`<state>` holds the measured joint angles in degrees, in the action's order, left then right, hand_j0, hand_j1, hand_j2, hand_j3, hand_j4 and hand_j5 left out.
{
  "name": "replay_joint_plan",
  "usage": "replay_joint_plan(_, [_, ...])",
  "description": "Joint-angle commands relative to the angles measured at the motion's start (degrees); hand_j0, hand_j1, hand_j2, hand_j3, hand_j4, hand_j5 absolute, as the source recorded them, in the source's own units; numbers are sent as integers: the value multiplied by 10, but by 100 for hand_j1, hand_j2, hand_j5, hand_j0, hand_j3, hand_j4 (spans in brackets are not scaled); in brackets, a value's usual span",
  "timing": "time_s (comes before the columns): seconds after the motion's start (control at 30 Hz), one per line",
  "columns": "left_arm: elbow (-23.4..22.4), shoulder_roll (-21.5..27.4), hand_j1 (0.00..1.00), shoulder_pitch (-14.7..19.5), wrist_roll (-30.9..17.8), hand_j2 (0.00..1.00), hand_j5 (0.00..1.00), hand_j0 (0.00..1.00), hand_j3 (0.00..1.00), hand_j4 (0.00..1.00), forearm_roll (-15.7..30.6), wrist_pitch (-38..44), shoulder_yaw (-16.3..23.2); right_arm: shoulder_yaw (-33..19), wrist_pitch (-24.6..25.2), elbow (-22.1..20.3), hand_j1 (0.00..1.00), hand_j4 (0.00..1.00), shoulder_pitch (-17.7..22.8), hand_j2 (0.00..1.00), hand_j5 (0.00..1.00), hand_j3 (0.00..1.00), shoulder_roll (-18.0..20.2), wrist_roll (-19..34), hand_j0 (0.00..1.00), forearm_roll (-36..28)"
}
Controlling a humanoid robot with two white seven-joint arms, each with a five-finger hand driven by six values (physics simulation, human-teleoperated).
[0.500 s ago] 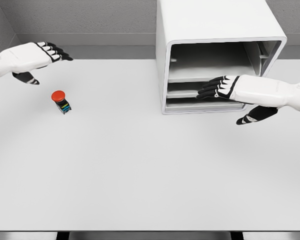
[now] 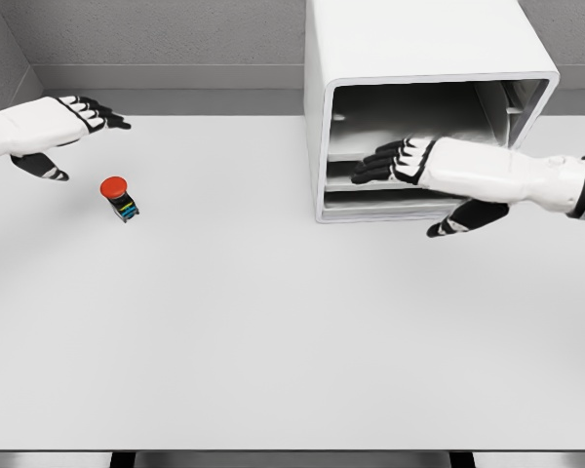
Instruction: Slide open multi-storey tabletop storage cabinets and put open load switch and slide close multi-storey tabletop storage cabinets
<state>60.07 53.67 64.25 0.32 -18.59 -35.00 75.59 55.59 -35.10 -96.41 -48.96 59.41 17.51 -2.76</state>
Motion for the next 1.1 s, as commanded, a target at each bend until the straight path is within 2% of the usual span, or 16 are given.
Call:
replay_joint_plan(0.0, [8,7,100,0,1,100,100,100,100,100,28,0,2,10,1,1,100,100,0,100,100,100,-7,-1,100,-4])
replay_joint_plan(0.07, [9,7,100,-2,0,100,100,100,100,100,83,0,33,9,1,3,100,100,0,100,100,100,-10,0,100,-3])
replay_joint_plan(0.2, [30,21,100,-2,0,100,100,100,100,100,99,0,68,0,1,6,100,100,-1,100,100,100,-10,-2,100,-6])
replay_joint_plan(0.4, [69,21,100,1,-5,100,100,100,100,100,94,0,75,-9,1,21,100,100,0,100,100,100,-10,0,100,-7])
replay_joint_plan(0.5, [71,17,100,2,-5,100,100,100,100,100,94,0,76,-9,1,38,100,100,-2,100,100,100,-42,4,100,-1])
replay_joint_plan(0.67, [67,12,100,3,-4,100,100,100,100,100,82,0,76,-16,1,76,100,100,-7,100,100,100,-47,6,100,0])
replay_joint_plan(0.73, [58,4,100,4,-4,100,100,100,100,100,82,0,91,-18,1,86,100,100,-8,100,100,100,-60,8,100,8])
replay_joint_plan(0.9, [50,-1,100,4,-5,100,100,100,100,100,65,0,92,-14,1,102,100,100,-7,100,100,100,-62,9,100,27])
replay_joint_plan(1.07, [20,-11,100,4,-4,100,100,100,100,100,63,0,92,-19,1,102,100,100,-8,100,100,100,-74,24,100,28])
